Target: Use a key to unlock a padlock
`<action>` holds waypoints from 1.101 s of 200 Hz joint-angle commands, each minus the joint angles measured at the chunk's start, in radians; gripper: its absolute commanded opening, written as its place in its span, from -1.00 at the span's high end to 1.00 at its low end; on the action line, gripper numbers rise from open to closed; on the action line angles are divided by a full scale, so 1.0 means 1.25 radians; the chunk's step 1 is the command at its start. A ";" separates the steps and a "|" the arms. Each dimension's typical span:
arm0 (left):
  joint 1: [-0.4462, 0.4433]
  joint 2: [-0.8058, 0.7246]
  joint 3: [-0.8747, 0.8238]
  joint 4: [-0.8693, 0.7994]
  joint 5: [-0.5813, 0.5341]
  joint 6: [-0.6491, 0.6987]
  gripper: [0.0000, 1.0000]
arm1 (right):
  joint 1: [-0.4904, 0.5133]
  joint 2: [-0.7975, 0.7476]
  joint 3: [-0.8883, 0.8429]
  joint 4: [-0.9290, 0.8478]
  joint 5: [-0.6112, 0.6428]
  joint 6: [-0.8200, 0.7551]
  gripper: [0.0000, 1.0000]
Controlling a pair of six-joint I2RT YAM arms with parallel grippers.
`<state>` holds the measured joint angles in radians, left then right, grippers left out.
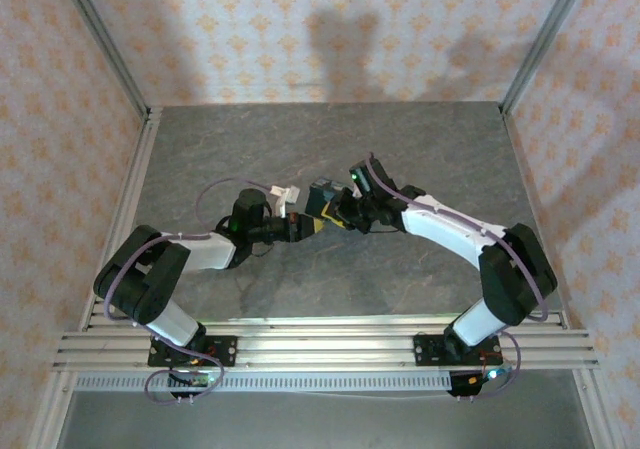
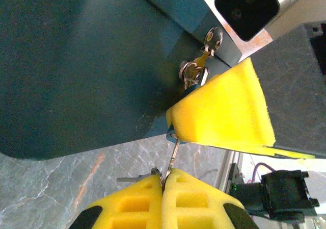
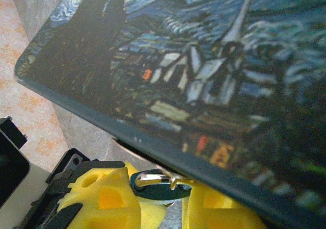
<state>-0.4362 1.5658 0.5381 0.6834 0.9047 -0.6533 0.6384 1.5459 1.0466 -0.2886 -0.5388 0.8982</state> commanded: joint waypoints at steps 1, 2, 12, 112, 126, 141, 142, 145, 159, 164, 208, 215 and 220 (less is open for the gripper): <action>0.016 -0.012 -0.034 0.002 0.012 0.033 1.00 | -0.002 -0.051 -0.002 0.029 -0.019 0.002 1.00; 0.016 -0.012 -0.034 0.003 0.012 0.033 1.00 | -0.003 -0.050 -0.003 0.028 -0.019 0.002 1.00; 0.016 -0.016 -0.039 0.003 0.016 0.035 1.00 | -0.003 -0.051 -0.004 0.027 -0.018 0.001 1.00; 0.016 -0.094 -0.036 0.024 0.059 -0.003 1.00 | -0.004 -0.047 -0.016 0.049 -0.036 0.016 1.00; 0.017 -0.100 -0.029 0.014 0.060 0.000 1.00 | -0.004 -0.044 -0.015 0.050 -0.039 0.019 1.00; 0.017 -0.097 -0.021 0.008 0.060 0.000 1.00 | -0.004 -0.042 -0.015 0.056 -0.041 0.023 1.00; 0.016 -0.097 -0.021 0.009 0.060 0.000 1.00 | -0.003 -0.042 -0.015 0.056 -0.041 0.023 1.00; 0.016 -0.095 -0.020 0.009 0.061 -0.001 1.00 | -0.004 -0.043 -0.014 0.058 -0.041 0.024 1.00; 0.017 -0.085 -0.016 0.018 0.062 -0.008 1.00 | -0.004 -0.040 -0.014 0.059 -0.044 0.026 1.00; 0.017 -0.081 -0.015 0.022 0.064 -0.012 1.00 | -0.003 -0.040 -0.015 0.060 -0.044 0.027 1.00; 0.017 -0.056 -0.010 0.035 0.071 -0.015 1.00 | -0.004 -0.038 -0.016 0.061 -0.045 0.029 1.00; 0.017 -0.050 -0.010 0.035 0.071 -0.015 1.00 | -0.004 -0.037 -0.015 0.061 -0.045 0.029 1.00; 0.016 -0.048 -0.010 0.036 0.071 -0.015 1.00 | -0.004 -0.037 -0.015 0.060 -0.045 0.028 1.00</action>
<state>-0.4187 1.4834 0.4992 0.6849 0.9657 -0.6647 0.6376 1.5154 1.0302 -0.2676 -0.5846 0.9321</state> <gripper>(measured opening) 0.048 0.182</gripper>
